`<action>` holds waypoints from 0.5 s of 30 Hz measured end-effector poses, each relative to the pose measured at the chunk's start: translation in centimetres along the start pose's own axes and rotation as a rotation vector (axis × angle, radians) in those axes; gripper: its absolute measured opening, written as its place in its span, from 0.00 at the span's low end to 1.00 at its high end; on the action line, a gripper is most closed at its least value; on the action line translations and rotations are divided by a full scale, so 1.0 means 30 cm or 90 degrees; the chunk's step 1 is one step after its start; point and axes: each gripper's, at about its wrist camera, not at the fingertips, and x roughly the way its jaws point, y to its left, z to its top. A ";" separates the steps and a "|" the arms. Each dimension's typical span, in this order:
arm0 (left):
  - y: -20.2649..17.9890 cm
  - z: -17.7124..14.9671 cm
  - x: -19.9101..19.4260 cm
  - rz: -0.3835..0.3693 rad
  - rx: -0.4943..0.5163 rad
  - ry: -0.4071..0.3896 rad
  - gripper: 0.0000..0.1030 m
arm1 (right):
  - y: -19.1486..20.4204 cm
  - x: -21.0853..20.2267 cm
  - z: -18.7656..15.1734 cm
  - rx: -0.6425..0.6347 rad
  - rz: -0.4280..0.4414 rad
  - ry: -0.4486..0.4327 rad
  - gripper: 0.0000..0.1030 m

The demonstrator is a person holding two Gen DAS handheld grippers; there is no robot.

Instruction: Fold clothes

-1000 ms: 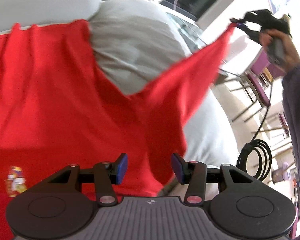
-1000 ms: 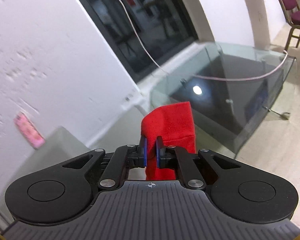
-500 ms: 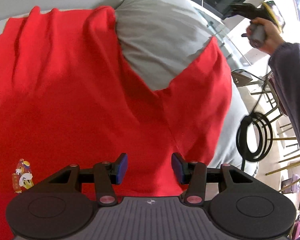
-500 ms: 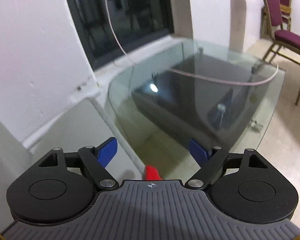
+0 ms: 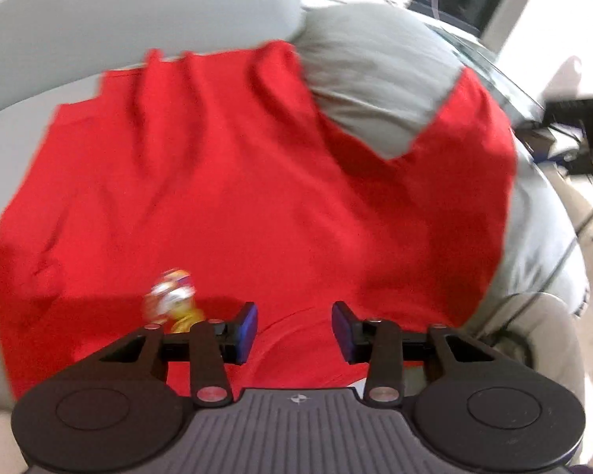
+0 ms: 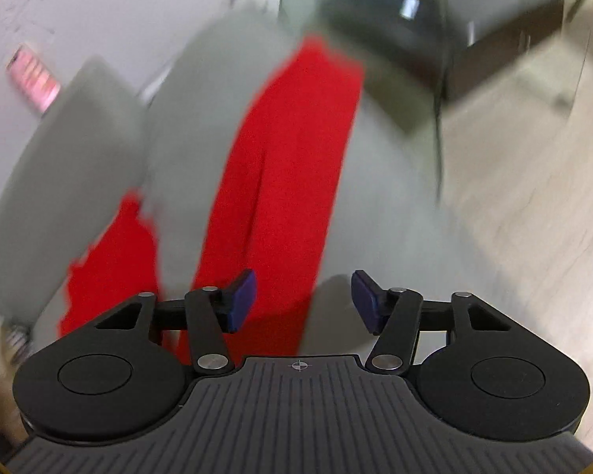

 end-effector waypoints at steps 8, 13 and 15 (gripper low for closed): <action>0.140 -0.090 -0.013 0.082 -0.127 -0.006 0.37 | 0.162 0.037 -0.218 -0.189 -0.105 -0.074 0.01; 0.302 -0.117 -0.123 0.098 -0.195 -0.051 0.38 | 0.195 0.003 -0.222 -0.187 -0.241 -0.114 0.03; 0.390 -0.106 -0.149 0.113 -0.216 -0.053 0.39 | 0.227 -0.021 -0.224 -0.168 -0.213 -0.087 0.15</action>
